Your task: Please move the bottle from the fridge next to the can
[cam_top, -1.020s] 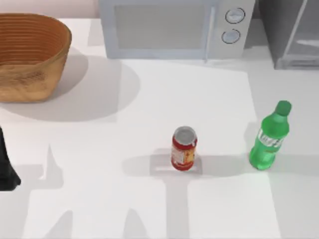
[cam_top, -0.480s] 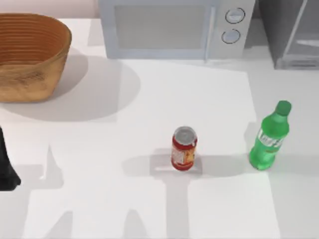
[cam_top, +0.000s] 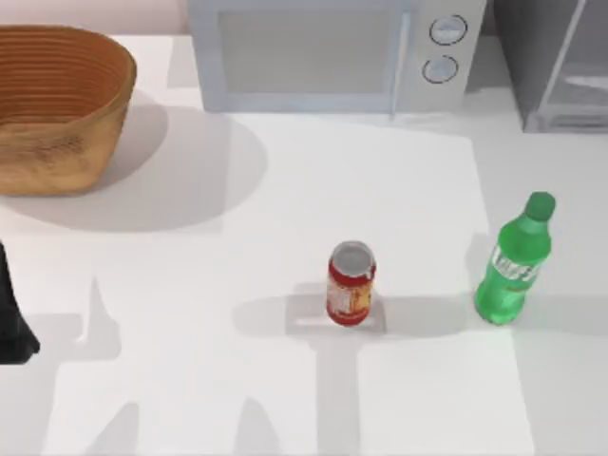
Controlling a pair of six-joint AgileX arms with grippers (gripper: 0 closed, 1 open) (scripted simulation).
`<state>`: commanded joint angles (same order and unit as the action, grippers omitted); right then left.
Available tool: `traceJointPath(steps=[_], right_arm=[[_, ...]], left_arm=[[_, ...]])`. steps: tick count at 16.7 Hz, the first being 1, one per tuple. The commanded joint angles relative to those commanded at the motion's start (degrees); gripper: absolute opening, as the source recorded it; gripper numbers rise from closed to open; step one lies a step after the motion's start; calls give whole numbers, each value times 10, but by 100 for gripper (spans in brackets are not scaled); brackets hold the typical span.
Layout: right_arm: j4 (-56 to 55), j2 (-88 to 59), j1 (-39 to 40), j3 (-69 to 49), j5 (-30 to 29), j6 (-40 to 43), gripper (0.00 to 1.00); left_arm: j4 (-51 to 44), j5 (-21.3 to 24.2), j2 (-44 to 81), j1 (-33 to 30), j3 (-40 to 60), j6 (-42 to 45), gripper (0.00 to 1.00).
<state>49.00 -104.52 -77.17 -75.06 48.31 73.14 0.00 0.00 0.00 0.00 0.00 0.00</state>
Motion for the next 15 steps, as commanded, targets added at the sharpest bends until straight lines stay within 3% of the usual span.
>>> traceJointPath(steps=[4, 7, 10, 15], right_arm=[[-168, -2, 121, 4, -28, -208, 100], [-266, -3, 194, 7, -45, -314, 100], [-317, -3, 235, 8, -54, -366, 100], [-324, 1, 232, 13, -54, -369, 100]], left_arm=[[0, 0, 0, 0, 0, 0, 100], [0, 0, 0, 0, 0, 0, 100], [0, 0, 0, 0, 0, 0, 100], [0, 0, 0, 0, 0, 0, 100]])
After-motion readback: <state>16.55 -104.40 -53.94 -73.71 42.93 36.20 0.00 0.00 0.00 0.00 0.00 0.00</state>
